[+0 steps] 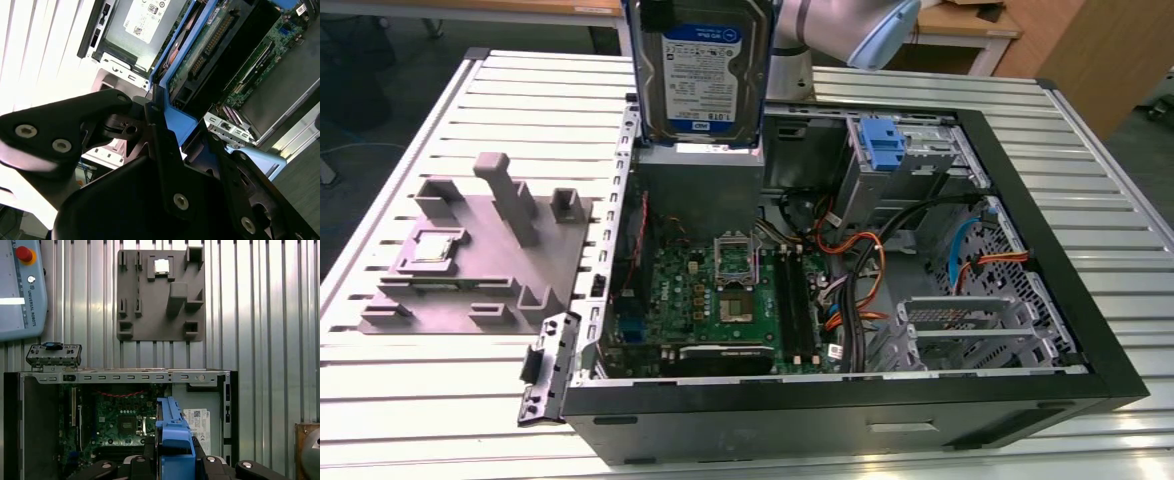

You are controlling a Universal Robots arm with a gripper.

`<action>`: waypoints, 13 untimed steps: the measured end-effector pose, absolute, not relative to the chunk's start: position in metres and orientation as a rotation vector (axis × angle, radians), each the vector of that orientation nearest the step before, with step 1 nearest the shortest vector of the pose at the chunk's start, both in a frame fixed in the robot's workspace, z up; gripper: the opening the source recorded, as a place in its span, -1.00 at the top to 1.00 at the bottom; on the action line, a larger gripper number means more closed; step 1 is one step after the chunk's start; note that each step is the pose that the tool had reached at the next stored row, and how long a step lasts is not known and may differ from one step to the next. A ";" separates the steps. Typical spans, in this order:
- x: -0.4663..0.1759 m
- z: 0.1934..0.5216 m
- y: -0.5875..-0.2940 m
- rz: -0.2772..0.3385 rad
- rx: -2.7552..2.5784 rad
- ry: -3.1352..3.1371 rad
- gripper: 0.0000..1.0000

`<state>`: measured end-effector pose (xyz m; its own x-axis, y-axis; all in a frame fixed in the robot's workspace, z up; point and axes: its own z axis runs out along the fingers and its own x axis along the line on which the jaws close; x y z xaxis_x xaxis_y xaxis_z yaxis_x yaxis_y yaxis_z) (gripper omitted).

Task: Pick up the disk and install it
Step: 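Pick up the disk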

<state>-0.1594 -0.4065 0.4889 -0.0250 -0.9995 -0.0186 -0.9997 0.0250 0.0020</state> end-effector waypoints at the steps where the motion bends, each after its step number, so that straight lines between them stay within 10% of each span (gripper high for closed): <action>1: -0.159 0.489 -0.407 0.023 -2.185 2.240 0.27; 13: -0.148 0.488 -0.407 0.023 -2.185 2.241 0.27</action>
